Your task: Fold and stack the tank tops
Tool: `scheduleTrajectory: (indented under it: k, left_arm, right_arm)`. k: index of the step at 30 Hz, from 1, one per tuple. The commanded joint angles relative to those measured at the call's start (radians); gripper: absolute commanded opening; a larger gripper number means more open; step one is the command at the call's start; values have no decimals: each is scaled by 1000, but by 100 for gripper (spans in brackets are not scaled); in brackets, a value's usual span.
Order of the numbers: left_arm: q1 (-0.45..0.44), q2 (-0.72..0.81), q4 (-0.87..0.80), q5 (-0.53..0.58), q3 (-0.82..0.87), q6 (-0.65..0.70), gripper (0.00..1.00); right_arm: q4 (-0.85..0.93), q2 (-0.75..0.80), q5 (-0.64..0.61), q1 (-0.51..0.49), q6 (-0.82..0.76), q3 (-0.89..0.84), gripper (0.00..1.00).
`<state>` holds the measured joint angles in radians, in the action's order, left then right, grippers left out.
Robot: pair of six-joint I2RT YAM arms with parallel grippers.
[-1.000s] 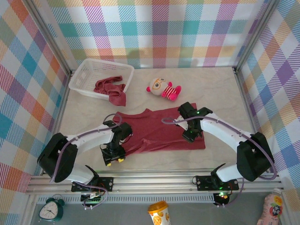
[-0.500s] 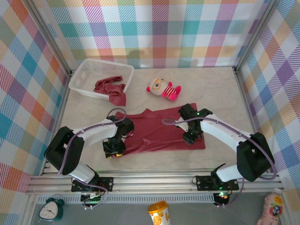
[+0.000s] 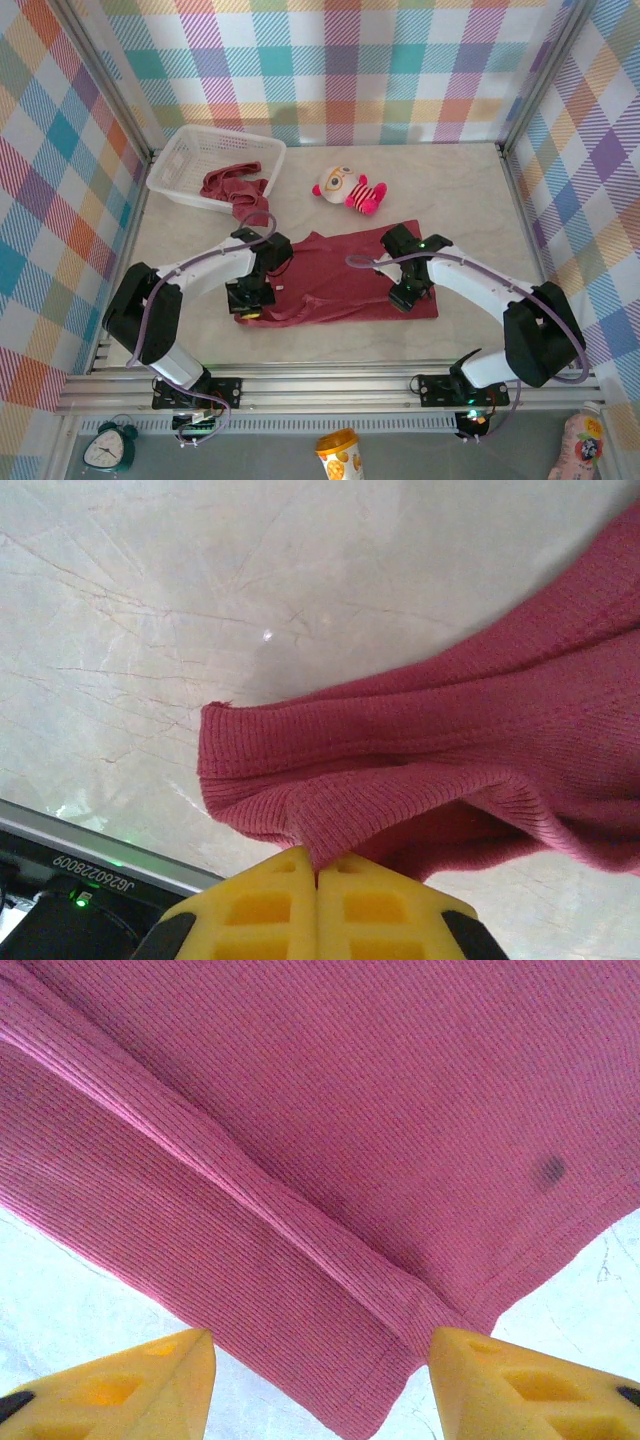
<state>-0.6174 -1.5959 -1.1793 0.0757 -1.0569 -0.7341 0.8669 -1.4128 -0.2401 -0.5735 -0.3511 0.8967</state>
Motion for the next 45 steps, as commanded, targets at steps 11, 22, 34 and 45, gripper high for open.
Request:
scheduleTrajectory:
  k: [11,22,34,45]
  left_arm:
    - [166,-70,11,27,12,90,0]
    - [193,-174,34,60,-17,172,34]
    - [188,-91,-126,-29,-245,207,82]
    - [120,-366,15,-233,-666,173,78]
  right_arm:
    - [-13,-56,-35,9,1,-37,59]
    - [-52,-9,72,67,75,32,62]
    - [-261,-8,347,252,442,97,69]
    - [-229,-240,387,446,332,294,63]
